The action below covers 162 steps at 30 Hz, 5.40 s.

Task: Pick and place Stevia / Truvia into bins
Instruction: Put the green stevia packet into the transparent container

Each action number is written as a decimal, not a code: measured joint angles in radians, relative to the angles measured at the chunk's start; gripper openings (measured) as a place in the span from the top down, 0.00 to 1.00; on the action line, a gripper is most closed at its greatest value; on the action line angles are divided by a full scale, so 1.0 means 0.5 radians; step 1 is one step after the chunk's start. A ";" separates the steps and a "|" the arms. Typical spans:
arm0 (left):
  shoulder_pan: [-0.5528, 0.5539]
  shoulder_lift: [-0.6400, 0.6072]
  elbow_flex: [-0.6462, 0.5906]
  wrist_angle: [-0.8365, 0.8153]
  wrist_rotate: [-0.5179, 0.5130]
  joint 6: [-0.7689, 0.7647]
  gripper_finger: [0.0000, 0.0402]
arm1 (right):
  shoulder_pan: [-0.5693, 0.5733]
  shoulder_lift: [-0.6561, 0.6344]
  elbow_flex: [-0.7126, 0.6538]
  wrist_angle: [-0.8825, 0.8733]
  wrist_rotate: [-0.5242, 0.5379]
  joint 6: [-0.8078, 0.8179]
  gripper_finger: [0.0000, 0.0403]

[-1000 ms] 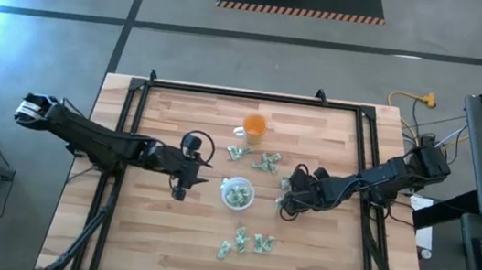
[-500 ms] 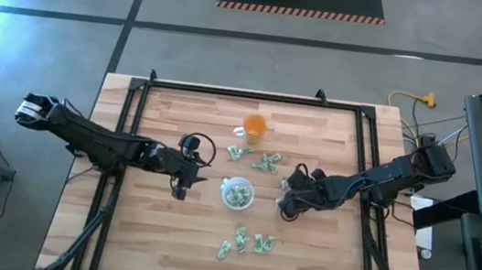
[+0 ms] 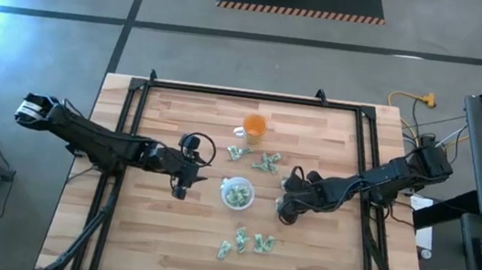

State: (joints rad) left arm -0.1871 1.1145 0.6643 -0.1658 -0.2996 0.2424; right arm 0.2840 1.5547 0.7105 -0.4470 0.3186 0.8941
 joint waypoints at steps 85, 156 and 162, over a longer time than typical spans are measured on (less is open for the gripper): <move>0.157 0.823 0.001 0.519 0.373 0.159 0.57 | -0.034 0.218 0.363 1.318 -0.010 -1.750 0.62; 0.223 0.276 -0.117 0.715 0.603 0.050 1.00 | 0.204 -0.121 0.086 0.217 0.050 -0.496 0.79; 0.217 0.432 -0.176 1.136 0.751 0.051 1.00 | 0.204 -0.121 -0.016 0.478 0.049 -0.522 0.77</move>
State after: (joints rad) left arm -0.0784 1.3303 0.5766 0.4020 0.0756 0.2680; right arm 0.3862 1.4944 0.7023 -0.2082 0.3433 0.6332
